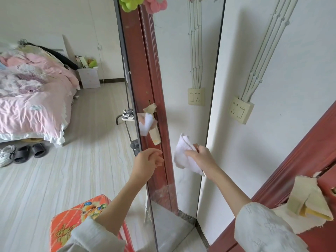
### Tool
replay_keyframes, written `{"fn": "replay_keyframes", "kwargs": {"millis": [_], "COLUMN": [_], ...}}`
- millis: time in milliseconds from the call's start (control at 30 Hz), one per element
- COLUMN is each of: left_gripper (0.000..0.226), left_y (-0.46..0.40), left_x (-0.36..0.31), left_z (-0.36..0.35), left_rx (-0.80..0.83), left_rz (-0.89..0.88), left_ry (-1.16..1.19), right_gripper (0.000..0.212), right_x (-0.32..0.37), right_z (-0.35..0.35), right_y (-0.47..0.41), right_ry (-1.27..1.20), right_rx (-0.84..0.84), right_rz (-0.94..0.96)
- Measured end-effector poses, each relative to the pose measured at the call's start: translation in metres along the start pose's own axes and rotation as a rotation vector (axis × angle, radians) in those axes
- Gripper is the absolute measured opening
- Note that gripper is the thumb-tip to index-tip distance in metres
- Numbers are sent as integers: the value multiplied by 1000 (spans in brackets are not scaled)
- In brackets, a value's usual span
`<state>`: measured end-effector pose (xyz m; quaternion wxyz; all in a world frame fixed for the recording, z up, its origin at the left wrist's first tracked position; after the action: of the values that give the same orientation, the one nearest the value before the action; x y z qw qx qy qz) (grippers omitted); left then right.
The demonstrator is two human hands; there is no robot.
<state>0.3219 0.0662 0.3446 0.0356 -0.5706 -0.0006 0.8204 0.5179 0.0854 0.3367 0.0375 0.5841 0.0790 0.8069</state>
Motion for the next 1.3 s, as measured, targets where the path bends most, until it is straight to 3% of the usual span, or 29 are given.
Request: {"fn": "replay_keyframes", "kwargs": {"millis": [67,133,233,367,467,600,867,933,1133,1300], "left_gripper": [39,42,34,33,45,44,25,23,28,29], "left_y": [-1,-1,0,-15,-28,-36,-47,-48,-48,-53], "left_x": [6,9,8,-10,-15,-8,2,2,3,11], "left_z": [18,38,62,57,44,40,51,50,43,46], "left_rx": [-84,-201,-332,-164,-33,-7,-113,-120,-129,-134], "left_rz": [40,64,75,-20,-41,-41,6,14,33,45], "left_ry": [-27,-62,-52,-56,28,110,90,73,31,54], "right_gripper": [17,3,30,31,28,19,22,24,26,22], "right_x": [5,18,48,125,145,101,-26,-23,46,-7], "right_z": [21,37,54,49,24,-29,-66,-45,3,-48], "right_y": [-10,-23,-41,-47,-57,-50,-65,-71,-80,-67], "right_ry": [118,271,417,571,584,562,768,777,606,606], "right_rx": [-146,-241,-418,-631,-600,-517,-118,-159,-495,-352], "right_rz": [11,51,140,488,632,784,516,453,502,488]}}
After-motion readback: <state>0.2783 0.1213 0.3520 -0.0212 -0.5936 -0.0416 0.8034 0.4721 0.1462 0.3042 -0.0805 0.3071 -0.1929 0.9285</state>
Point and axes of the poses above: each hand's wrist, its own y-axis away from the middle knuckle, its own z-axis out of the back of the hand, x = y × z, the point moved 8 cm from there along -y, towards the middle knuckle, and after that the axes turned 7 degrees about x, right-handed, at the moved point
